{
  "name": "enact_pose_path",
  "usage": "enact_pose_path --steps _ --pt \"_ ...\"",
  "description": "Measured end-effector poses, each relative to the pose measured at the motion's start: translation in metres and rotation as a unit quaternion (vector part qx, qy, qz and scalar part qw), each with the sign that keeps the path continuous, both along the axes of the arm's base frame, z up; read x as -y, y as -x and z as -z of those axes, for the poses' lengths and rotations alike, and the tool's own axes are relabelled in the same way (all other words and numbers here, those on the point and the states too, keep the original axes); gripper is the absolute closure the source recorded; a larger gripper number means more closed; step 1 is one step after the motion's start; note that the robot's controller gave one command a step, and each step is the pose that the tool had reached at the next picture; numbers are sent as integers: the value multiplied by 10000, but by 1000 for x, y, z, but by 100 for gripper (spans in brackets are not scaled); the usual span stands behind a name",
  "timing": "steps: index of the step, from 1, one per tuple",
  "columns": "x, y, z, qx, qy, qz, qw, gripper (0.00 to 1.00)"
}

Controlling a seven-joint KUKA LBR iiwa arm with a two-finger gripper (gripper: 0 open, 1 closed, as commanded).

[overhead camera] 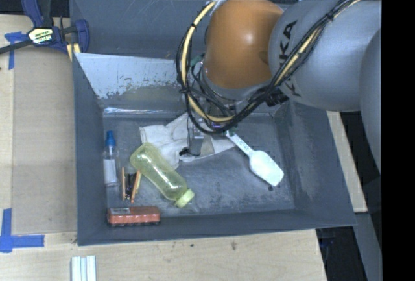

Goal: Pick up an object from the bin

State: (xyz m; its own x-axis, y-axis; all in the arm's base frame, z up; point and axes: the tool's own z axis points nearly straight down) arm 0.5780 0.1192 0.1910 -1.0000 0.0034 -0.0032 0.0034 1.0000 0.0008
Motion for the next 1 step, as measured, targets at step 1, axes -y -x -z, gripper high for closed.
enact_pose_path --steps 1 --pt "14 -11 27 54 -15 -143 9999 0"
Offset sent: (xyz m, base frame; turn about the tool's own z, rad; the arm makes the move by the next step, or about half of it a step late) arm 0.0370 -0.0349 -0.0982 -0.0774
